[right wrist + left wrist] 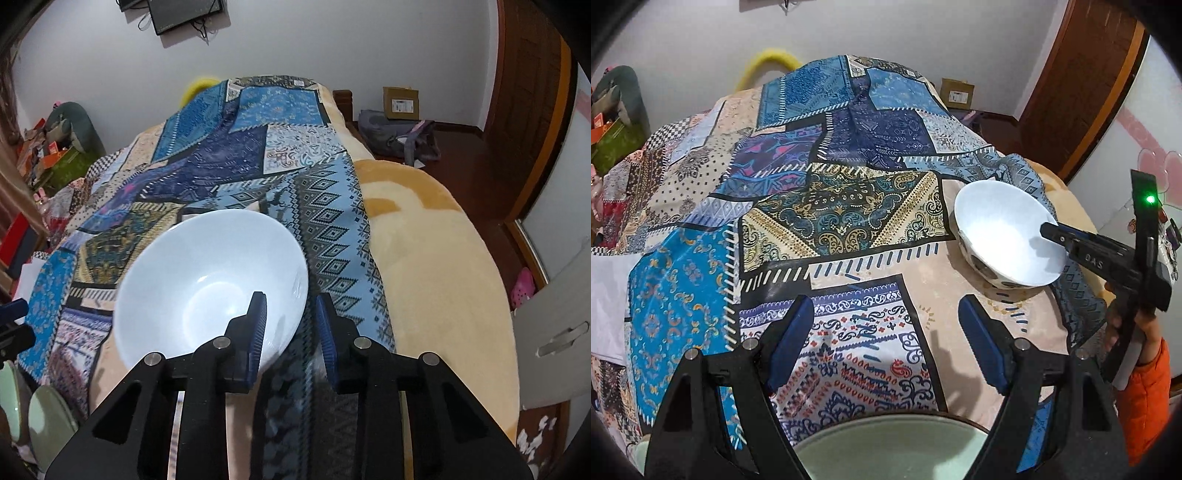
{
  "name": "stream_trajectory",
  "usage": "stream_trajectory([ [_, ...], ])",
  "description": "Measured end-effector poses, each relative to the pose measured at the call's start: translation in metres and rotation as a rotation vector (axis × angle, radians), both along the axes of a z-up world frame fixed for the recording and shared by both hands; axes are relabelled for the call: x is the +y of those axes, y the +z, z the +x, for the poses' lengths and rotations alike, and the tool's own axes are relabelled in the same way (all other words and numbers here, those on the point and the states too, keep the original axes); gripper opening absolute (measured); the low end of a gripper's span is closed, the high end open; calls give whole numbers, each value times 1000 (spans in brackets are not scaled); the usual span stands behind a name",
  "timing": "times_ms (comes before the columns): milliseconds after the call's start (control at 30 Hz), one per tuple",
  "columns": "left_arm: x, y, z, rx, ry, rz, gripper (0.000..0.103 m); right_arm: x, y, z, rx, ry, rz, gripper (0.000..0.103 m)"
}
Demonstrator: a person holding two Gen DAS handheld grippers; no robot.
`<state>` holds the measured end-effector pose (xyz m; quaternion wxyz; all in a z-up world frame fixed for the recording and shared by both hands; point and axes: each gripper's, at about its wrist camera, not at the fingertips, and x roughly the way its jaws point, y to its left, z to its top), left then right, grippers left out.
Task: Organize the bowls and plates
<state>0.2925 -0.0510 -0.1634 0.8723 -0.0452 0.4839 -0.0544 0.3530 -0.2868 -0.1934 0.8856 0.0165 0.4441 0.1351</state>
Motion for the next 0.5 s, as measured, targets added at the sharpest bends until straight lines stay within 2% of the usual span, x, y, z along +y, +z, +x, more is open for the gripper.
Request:
stream_trajectory([
  [167, 0, -8, 5, 15, -6, -20, 81, 2, -11, 9, 34, 34, 16, 14],
  [500, -2, -17, 9, 38, -4, -37, 80, 22, -12, 2, 43, 141, 44, 14],
])
